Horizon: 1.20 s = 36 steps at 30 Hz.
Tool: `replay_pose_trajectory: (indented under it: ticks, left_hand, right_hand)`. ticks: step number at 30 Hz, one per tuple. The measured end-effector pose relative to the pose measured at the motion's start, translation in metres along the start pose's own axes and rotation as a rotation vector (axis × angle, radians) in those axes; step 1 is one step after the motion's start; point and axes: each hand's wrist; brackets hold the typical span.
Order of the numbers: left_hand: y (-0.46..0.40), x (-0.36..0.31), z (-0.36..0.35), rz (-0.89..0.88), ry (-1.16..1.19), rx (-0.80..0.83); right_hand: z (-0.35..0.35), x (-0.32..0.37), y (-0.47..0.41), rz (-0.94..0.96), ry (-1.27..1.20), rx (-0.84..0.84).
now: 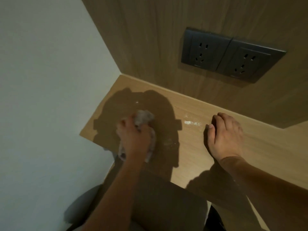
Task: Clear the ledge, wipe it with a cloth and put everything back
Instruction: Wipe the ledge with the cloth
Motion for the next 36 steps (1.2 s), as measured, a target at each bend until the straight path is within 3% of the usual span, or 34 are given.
replay_pose_trajectory:
  ticks: [2,5,8,12,19,24,27,31,33,36]
  left_hand:
    - [-0.054,0.017,0.012,0.073,-0.02,-0.111]
    - [-0.106,0.042,0.015,0.088,-0.216,-0.07]
    - [-0.111,0.046,-0.005,0.005,-0.375,-0.094]
    - [-0.101,0.021,-0.026,0.087,-0.425,-0.086]
    - [-0.004,-0.03,-0.059,-0.138,-0.271,0.159]
    - [-0.087,-0.018,-0.034,-0.061,-0.13,-0.073]
    - [-0.149,-0.006,-0.04,-0.042,-0.21,-0.183]
    - [-0.17,-0.008,-0.069,-0.083,-0.406,-0.138]
    - [-0.168,-0.017,-0.076,-0.041,-0.414,-0.106]
    - [-0.134,-0.033,-0.082,-0.198,-0.335,0.027]
  right_hand:
    - [0.001,0.0,-0.001,-0.005,-0.001,-0.004]
    - [0.002,0.0,-0.001,-0.002,-0.002,-0.001]
    - [0.001,-0.001,-0.002,-0.003,-0.009,-0.01]
    - [-0.001,-0.003,-0.002,-0.005,0.005,0.007]
    - [0.004,0.0,-0.003,-0.003,0.015,0.02]
    - [0.003,0.0,-0.001,-0.012,0.016,0.033]
    - [0.0,-0.003,0.0,-0.004,0.004,0.007]
    - [-0.006,-0.004,-0.002,-0.009,-0.02,-0.026]
    - [-0.007,-0.006,-0.003,-0.007,-0.018,-0.031]
    - [-0.003,-0.006,-0.004,0.0,-0.011,-0.004]
Point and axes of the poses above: each hand's wrist, its own y-axis away from the middle knuckle, its own z-axis out of the back of the hand, x = y × z, and after that the axes turned 7 degrees about -x, right-handed
